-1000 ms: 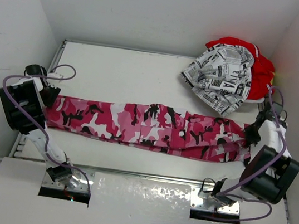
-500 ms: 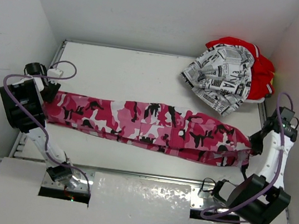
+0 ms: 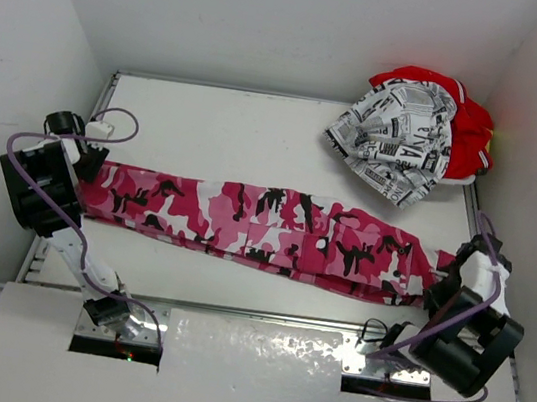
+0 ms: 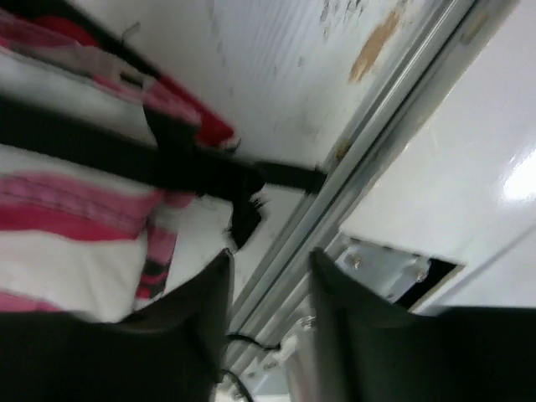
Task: Fold and stack the trousers
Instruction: Fold the trousers
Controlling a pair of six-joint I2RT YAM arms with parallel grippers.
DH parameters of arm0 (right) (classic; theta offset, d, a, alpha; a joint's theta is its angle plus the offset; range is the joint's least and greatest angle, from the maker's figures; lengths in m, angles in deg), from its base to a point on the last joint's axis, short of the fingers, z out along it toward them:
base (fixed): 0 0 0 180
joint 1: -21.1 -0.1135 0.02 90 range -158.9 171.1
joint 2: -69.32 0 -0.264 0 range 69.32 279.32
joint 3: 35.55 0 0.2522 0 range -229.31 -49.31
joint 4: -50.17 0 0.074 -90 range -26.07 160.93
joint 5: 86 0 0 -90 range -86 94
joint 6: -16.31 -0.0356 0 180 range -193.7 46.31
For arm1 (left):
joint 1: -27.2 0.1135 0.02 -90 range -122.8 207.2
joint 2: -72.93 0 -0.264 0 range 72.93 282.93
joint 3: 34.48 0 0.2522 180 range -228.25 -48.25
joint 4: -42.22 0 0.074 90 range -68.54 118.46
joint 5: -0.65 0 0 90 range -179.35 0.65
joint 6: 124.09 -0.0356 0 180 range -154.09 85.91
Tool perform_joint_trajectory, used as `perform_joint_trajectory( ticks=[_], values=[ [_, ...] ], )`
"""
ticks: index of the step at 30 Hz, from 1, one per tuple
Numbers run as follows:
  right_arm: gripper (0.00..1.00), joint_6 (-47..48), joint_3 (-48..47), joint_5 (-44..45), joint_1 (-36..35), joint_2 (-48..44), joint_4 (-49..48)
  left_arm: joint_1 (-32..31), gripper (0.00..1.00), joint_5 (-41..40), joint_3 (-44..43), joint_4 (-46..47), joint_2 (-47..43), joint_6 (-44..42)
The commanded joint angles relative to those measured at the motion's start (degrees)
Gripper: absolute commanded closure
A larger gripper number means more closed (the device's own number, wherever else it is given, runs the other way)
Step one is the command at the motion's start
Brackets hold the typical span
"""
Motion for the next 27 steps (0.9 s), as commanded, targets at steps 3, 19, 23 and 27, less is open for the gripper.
perform_joint_trajectory(
  ticks=[3, 19, 23, 27],
  values=[
    [0.31, 5.64, -6.21, -0.55, 1.16, 0.89, -4.78, 0.15, 0.50, -0.44, -0.70, -2.93, 3.18, 0.39],
    [0.25, 6.34, -17.73, 4.10, -4.11, -8.95, -3.98, 10.68, 0.36, 6.59, -12.23, -21.64, -8.07, 11.12],
    [0.26, 11.44, -19.40, 1.12, -9.37, -8.69, -8.54, 13.86, 0.36, 5.89, -8.01, -21.22, -8.25, 9.89],
    [0.27, 13.47, -19.06, -3.37, -14.30, -8.25, -11.80, 14.21, 0.35, 6.76, -5.28, -20.16, -8.17, 9.62]
  ],
)
